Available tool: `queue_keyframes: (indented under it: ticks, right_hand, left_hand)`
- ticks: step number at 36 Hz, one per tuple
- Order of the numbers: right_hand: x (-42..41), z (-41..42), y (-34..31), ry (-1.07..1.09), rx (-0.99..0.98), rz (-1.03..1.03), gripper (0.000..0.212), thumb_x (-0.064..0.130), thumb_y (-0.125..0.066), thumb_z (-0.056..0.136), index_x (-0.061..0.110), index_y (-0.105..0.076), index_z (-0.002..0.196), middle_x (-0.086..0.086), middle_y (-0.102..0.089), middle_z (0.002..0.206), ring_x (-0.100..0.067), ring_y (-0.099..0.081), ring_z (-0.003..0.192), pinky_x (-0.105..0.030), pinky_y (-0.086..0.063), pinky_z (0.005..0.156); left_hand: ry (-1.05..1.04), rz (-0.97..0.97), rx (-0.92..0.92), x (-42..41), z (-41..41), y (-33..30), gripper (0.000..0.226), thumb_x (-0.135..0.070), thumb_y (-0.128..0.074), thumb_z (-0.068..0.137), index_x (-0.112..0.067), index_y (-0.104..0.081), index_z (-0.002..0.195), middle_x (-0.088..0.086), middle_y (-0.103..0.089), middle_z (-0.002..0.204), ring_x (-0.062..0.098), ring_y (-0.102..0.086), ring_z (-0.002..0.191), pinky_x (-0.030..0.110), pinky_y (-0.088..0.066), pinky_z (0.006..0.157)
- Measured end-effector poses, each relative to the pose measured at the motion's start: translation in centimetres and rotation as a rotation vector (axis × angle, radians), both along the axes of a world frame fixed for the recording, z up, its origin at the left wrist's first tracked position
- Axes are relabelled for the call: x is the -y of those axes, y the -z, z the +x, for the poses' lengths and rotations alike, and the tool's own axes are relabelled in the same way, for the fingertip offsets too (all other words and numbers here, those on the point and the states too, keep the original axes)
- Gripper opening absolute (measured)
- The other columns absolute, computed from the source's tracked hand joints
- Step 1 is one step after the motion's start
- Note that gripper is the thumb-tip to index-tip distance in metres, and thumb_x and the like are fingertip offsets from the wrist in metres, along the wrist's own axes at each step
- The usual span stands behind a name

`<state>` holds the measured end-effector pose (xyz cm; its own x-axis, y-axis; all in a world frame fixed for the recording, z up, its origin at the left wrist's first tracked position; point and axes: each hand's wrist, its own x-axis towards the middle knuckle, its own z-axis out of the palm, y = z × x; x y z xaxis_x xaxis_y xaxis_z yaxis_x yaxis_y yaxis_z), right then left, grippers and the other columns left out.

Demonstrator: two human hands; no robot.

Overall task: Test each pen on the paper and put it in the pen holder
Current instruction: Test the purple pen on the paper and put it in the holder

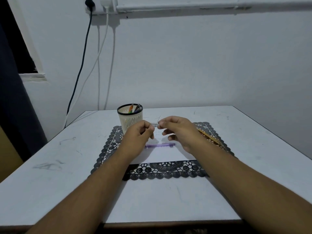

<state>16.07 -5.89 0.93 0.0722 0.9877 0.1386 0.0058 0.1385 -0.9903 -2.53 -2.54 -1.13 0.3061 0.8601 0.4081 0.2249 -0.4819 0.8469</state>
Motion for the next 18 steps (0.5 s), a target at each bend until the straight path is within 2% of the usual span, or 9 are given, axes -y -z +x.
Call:
queue_keyframes:
  ticks: [3,9,18]
  right_hand:
    - [0.2,0.0,0.2,-0.012,0.012,0.009,0.007,0.017,-0.074,0.094,0.014,-0.077,0.098,-0.004,-0.078,0.093,-0.014,-0.066,0.076,-0.027,-0.049,0.062]
    - [0.1,-0.9,0.4,0.016,-0.103,0.033,0.012,0.010,-0.072,0.093,0.011,-0.075,0.106,-0.008,-0.078,0.093,-0.018,-0.065,0.074,-0.029,-0.049,0.059]
    - [0.0,-1.1,0.6,0.095,-0.078,0.030,0.010,0.011,-0.073,0.093,0.012,-0.075,0.103,-0.004,-0.077,0.090,-0.016,-0.064,0.073,-0.029,-0.050,0.060]
  left_hand:
    - [0.002,0.012,-0.031,0.0,0.0,0.0,0.018,-0.024,-0.060,0.103,-0.015,-0.065,0.089,-0.001,-0.070,0.075,0.005,-0.053,0.060,0.019,-0.043,0.053]
    - [0.007,0.021,-0.057,0.0,-0.1,0.4,0.018,-0.024,-0.061,0.102,-0.015,-0.064,0.087,0.000,-0.071,0.076,0.009,-0.053,0.061,0.019,-0.041,0.055]
    - [0.059,0.047,-0.056,-0.5,-0.1,0.5,0.016,-0.022,-0.061,0.102,-0.016,-0.064,0.087,-0.003,-0.067,0.073,0.007,-0.055,0.063,0.017,-0.042,0.057]
